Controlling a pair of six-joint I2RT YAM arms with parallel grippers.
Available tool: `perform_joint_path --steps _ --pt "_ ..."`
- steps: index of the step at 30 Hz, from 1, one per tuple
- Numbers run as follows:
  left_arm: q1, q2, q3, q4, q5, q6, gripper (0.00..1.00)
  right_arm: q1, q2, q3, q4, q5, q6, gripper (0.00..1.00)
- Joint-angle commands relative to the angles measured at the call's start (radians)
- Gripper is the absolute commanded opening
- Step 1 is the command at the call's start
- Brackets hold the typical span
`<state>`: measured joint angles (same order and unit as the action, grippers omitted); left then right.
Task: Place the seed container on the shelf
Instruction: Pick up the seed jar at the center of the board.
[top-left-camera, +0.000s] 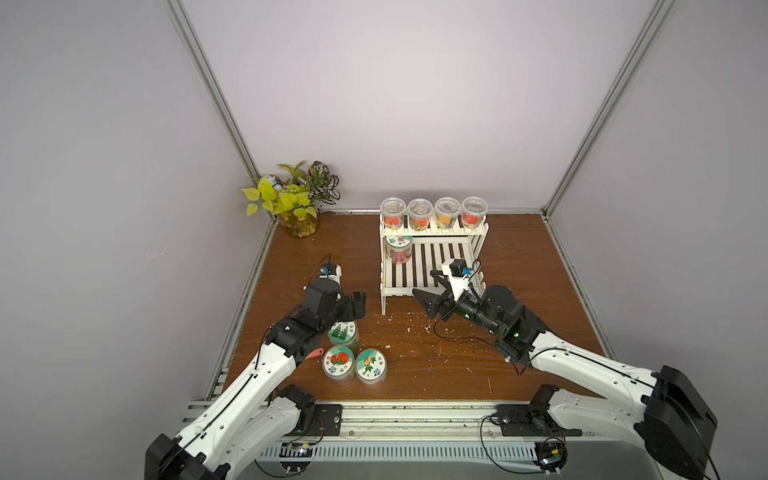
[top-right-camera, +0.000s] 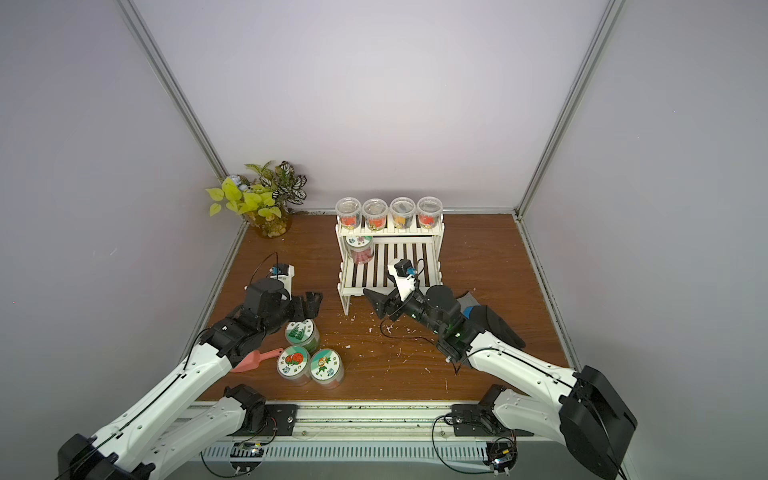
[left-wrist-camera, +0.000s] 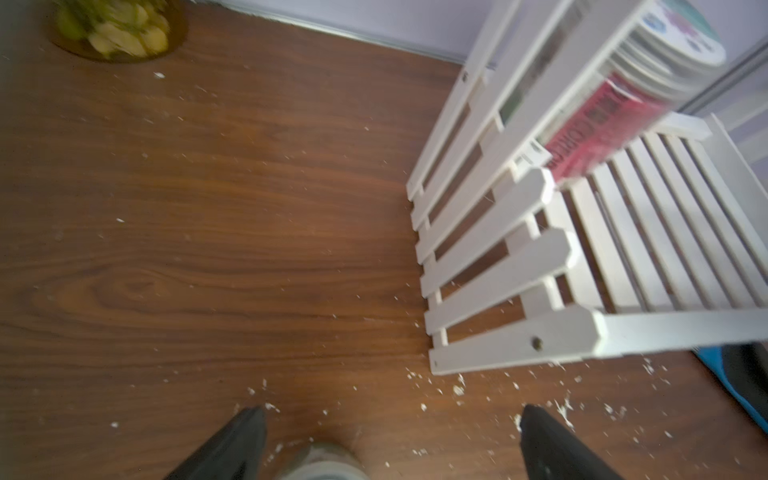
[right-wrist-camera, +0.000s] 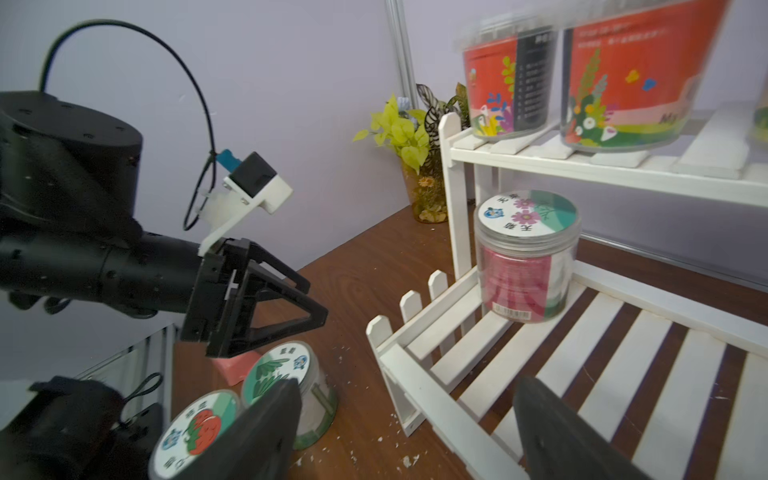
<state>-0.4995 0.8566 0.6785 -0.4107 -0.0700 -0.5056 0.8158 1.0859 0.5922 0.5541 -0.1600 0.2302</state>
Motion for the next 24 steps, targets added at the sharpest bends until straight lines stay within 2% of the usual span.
perform_joint_path --steps 1,5,7,12,17,24 --pt "-0.087 -0.025 0.036 -0.103 0.028 -0.033 0.91 0.001 -0.05 -0.02 -0.097 -0.115 0.03 0.9" --pt "-0.272 -0.018 0.014 -0.109 0.056 -0.045 0.9 0.002 -0.088 -0.052 -0.14 -0.116 0.043 0.92" --pt "-0.375 0.028 0.022 -0.156 0.016 -0.089 0.9 0.002 -0.108 -0.06 -0.181 -0.115 0.045 0.92" --pt "-0.551 0.101 0.08 -0.321 -0.125 -0.269 0.92 0.002 -0.198 -0.115 -0.232 -0.047 0.068 0.95" --pt "-0.579 0.078 0.087 -0.374 -0.105 -0.349 1.0 0.002 -0.253 -0.156 -0.247 -0.044 0.087 0.97" --pt "-0.588 0.087 0.109 -0.473 -0.081 -0.358 1.0 0.014 -0.189 -0.157 -0.245 -0.262 0.07 0.97"
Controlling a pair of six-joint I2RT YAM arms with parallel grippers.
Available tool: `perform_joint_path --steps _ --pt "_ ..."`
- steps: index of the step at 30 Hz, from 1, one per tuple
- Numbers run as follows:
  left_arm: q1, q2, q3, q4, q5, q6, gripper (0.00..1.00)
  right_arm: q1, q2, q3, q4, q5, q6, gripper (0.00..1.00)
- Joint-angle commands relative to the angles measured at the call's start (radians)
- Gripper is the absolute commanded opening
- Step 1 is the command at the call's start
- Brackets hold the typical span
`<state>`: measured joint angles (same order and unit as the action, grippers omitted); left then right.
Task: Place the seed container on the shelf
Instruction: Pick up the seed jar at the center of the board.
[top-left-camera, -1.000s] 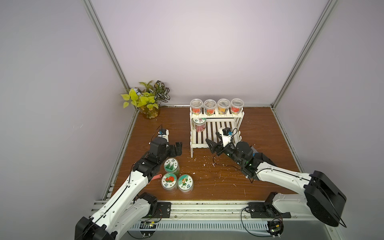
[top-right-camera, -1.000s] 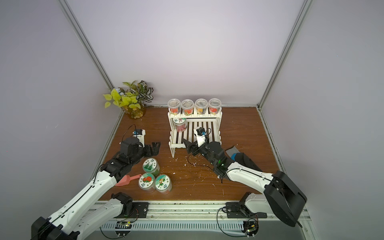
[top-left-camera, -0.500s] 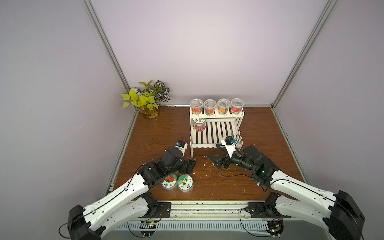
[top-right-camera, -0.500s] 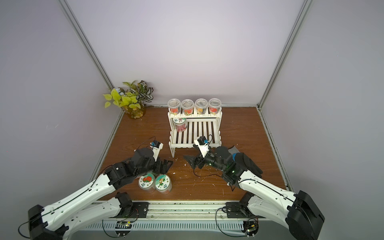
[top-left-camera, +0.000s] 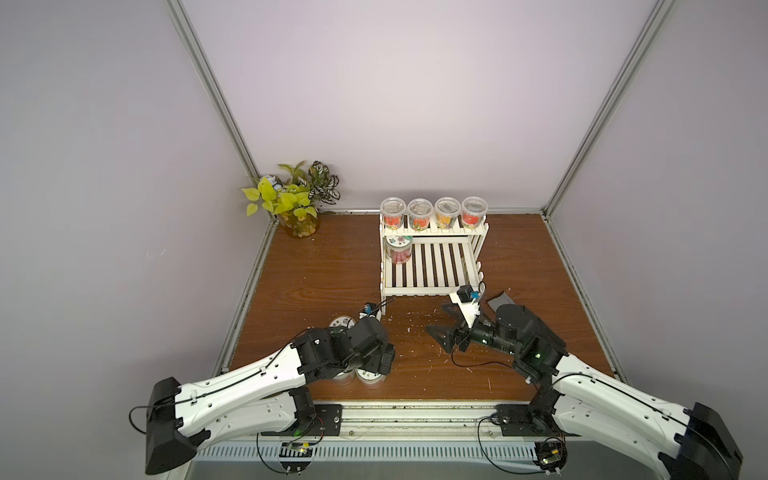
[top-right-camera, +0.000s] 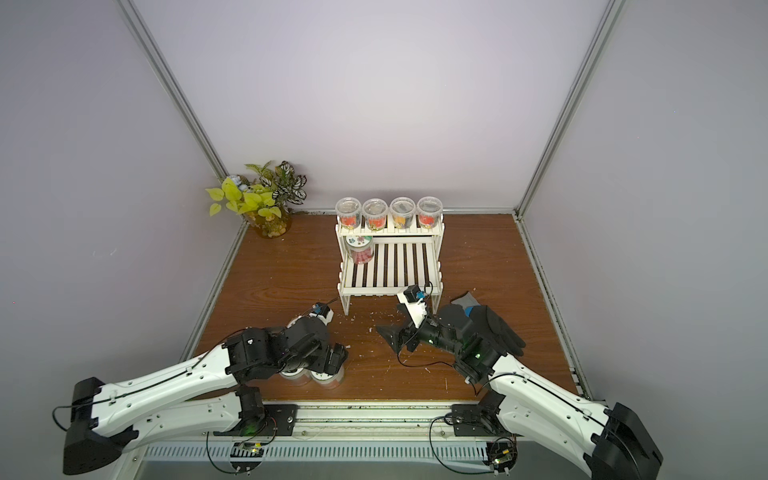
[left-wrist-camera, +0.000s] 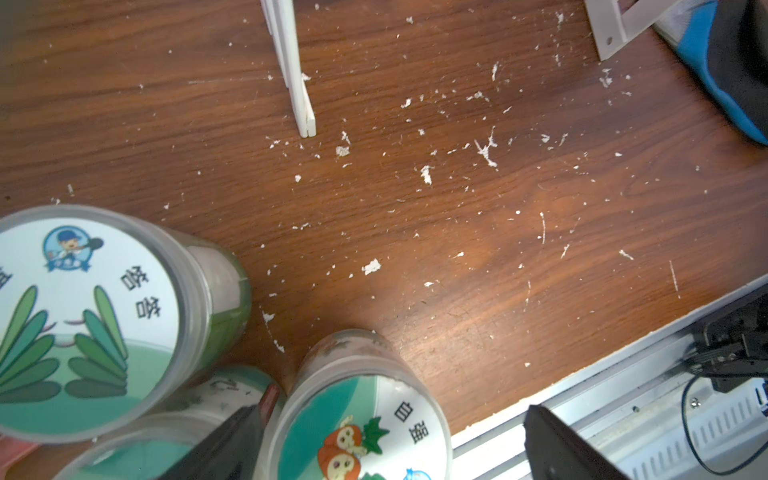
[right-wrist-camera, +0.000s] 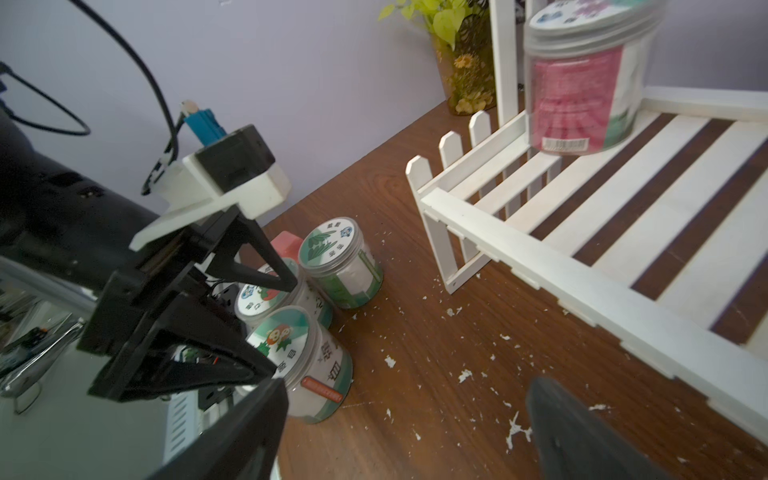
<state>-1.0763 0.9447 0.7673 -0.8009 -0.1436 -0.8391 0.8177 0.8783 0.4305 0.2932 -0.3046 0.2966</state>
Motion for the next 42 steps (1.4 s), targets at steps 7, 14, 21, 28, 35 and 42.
perform_joint_path --steps 7,14,21,28,35,42 --pt "-0.011 0.043 0.024 -0.113 0.068 0.031 0.96 0.067 0.082 -0.039 0.075 -0.179 -0.044 0.98" --pt "-0.011 0.063 0.02 -0.132 0.075 0.047 0.96 0.114 0.191 -0.049 0.122 -0.182 -0.088 0.99" --pt "-0.011 0.094 0.009 -0.143 0.123 0.075 0.97 0.132 0.272 -0.102 0.312 -0.152 -0.034 0.99" --pt "-0.011 0.13 0.021 -0.147 0.108 0.11 0.94 0.132 0.286 -0.113 0.326 -0.097 -0.039 0.99" --pt "-0.011 0.177 0.045 -0.148 0.099 0.163 0.92 0.131 0.239 -0.146 0.326 -0.019 -0.037 0.99" --pt "-0.01 0.193 0.075 -0.146 0.091 0.201 0.76 0.132 0.148 -0.179 0.316 0.06 -0.048 0.99"
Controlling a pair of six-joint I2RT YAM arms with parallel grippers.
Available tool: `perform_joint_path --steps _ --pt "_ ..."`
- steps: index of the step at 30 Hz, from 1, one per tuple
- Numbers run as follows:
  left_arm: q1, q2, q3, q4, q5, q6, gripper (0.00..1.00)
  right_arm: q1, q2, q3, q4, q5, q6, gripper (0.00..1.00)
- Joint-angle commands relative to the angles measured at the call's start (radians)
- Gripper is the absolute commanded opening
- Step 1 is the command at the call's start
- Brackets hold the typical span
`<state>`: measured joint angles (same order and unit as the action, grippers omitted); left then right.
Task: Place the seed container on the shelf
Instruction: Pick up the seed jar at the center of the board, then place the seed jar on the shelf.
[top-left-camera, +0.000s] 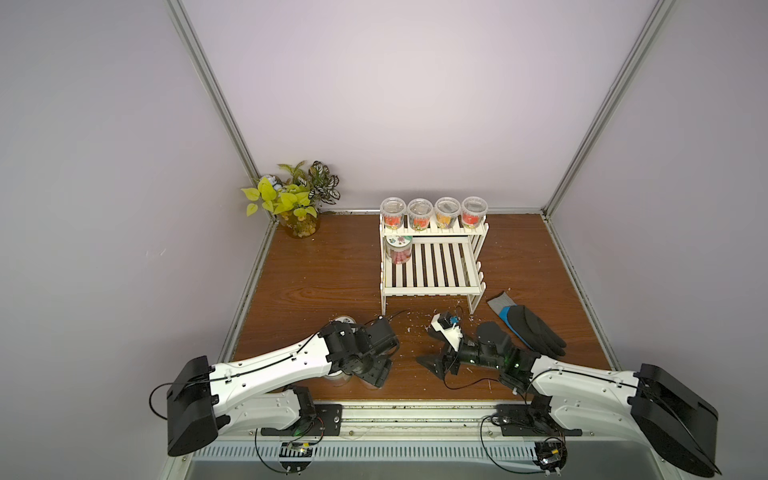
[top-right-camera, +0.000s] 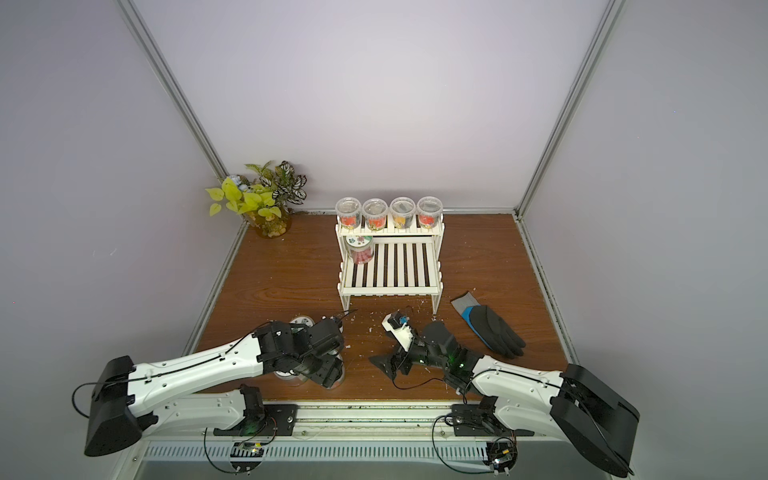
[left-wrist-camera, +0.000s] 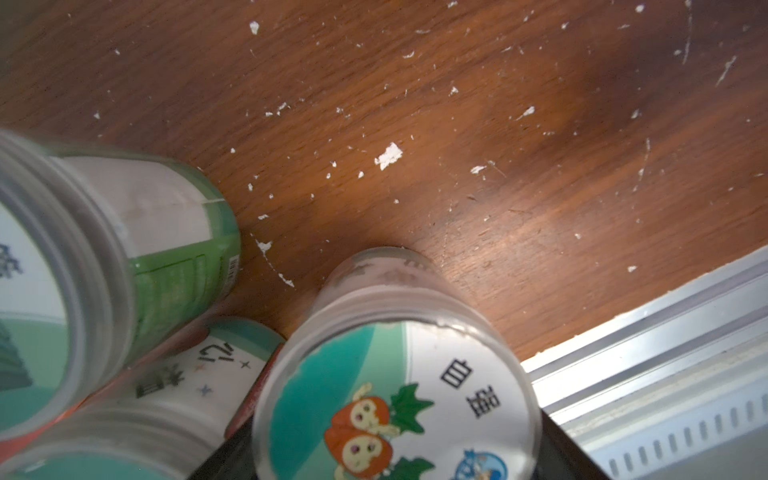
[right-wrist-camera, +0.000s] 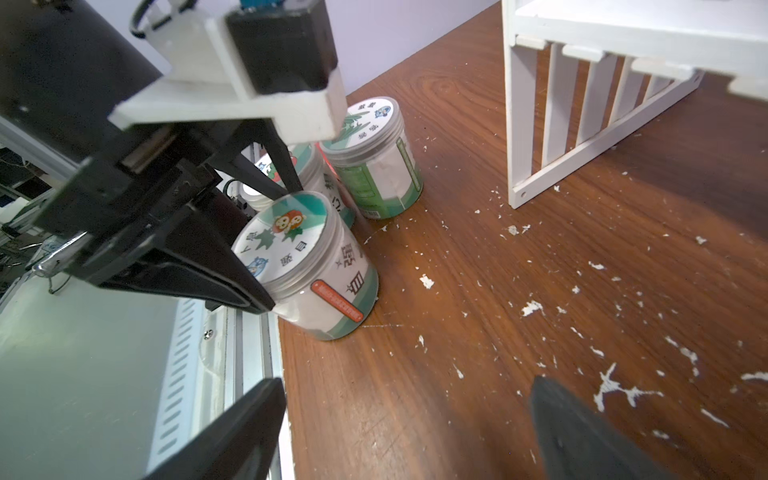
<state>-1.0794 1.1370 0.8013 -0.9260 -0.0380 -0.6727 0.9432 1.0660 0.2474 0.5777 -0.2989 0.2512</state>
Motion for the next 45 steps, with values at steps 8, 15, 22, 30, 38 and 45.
perform_joint_path --steps 8,15,22,30,38,45 --pt "-0.008 -0.021 0.206 -0.014 -0.057 0.161 0.78 0.006 -0.202 0.033 -0.077 0.181 -0.05 0.99" --pt "0.069 0.081 0.404 -0.005 -0.027 0.528 0.9 0.006 -0.35 0.081 -0.145 0.136 -0.321 0.99" --pt "0.176 0.178 0.534 0.022 0.133 0.828 0.86 0.005 -0.279 0.158 -0.163 0.086 -0.487 0.96" --pt "0.183 0.195 0.597 0.022 0.173 0.945 0.83 -0.048 -0.133 0.181 -0.029 -0.118 -0.406 0.92" --pt "0.192 0.166 0.598 0.022 0.227 0.979 0.81 -0.093 -0.08 0.155 0.169 -0.186 -0.335 0.93" --pt "0.202 0.155 0.604 0.022 0.279 0.989 0.78 -0.112 -0.015 0.164 0.218 -0.221 -0.349 0.9"
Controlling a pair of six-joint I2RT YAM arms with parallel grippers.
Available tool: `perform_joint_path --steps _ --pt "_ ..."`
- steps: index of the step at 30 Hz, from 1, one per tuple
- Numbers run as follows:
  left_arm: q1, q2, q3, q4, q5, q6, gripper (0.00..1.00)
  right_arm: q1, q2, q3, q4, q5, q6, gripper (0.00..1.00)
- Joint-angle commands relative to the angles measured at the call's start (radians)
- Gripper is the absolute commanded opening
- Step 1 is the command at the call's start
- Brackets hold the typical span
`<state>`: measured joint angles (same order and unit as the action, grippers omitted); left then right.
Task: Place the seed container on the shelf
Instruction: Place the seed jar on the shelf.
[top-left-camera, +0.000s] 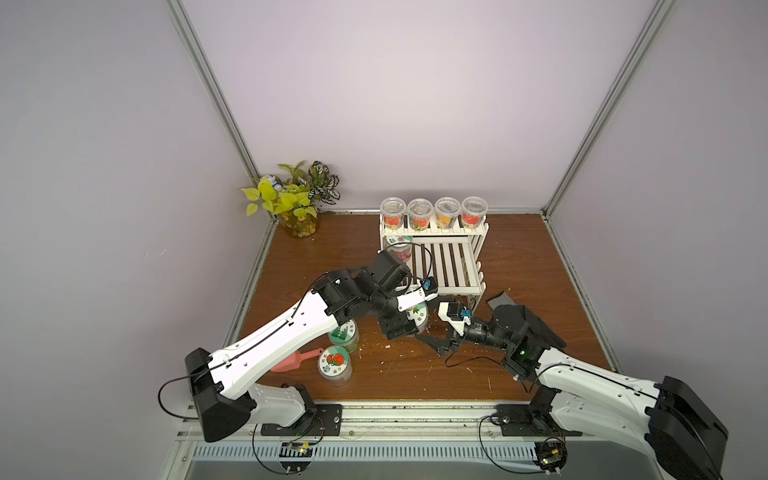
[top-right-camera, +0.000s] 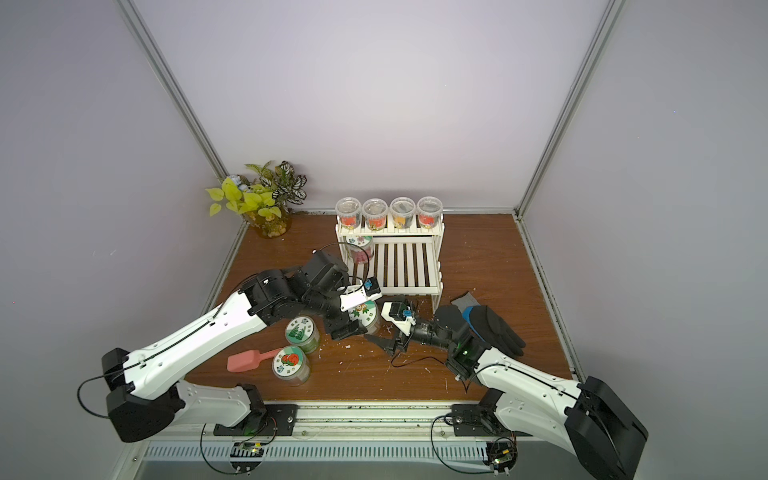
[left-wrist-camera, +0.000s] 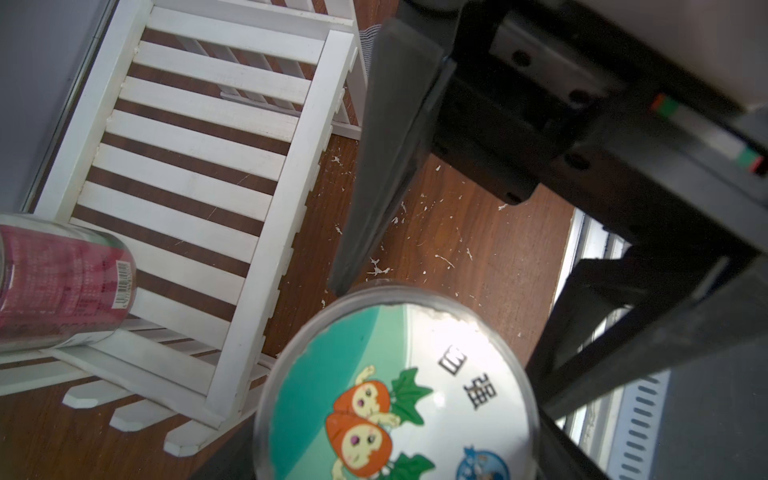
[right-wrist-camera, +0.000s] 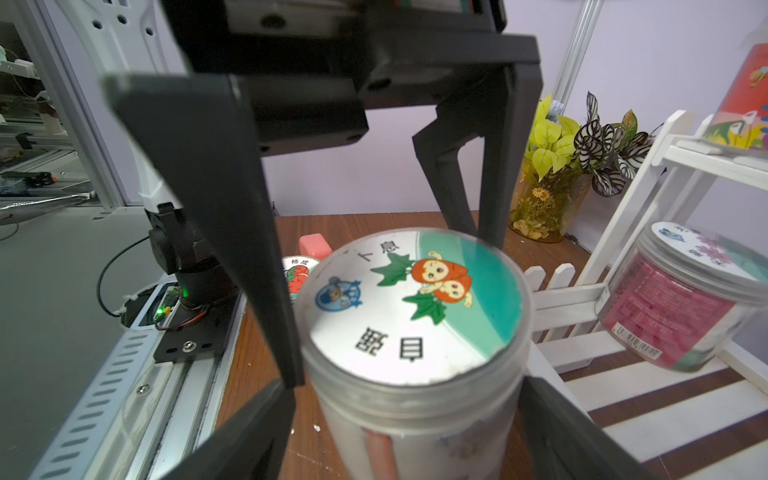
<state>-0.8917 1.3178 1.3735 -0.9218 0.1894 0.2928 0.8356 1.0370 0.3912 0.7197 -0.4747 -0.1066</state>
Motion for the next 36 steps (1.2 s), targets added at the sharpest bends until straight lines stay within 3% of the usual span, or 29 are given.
perform_joint_path --steps 1,17,22,24,28,36 --pt "0.014 -0.029 0.035 0.018 0.058 0.026 0.78 -0.007 0.022 0.021 0.079 -0.047 0.006 0.89" --pt "0.014 -0.027 0.046 0.018 0.125 0.025 0.76 -0.01 0.087 0.04 0.177 -0.133 0.03 0.95" --pt "0.014 -0.029 0.044 0.018 0.112 0.022 0.77 -0.011 0.104 0.044 0.191 -0.17 0.064 0.87" --pt "0.015 -0.032 0.042 0.018 0.099 0.016 0.8 -0.011 0.114 0.045 0.188 -0.176 0.081 0.83" --pt "0.014 -0.041 0.035 0.042 0.043 -0.01 0.98 -0.011 0.123 0.02 0.222 -0.142 0.114 0.78" --pt "0.014 -0.149 -0.091 0.275 -0.066 -0.128 1.0 -0.011 0.078 -0.051 0.237 -0.004 0.132 0.79"
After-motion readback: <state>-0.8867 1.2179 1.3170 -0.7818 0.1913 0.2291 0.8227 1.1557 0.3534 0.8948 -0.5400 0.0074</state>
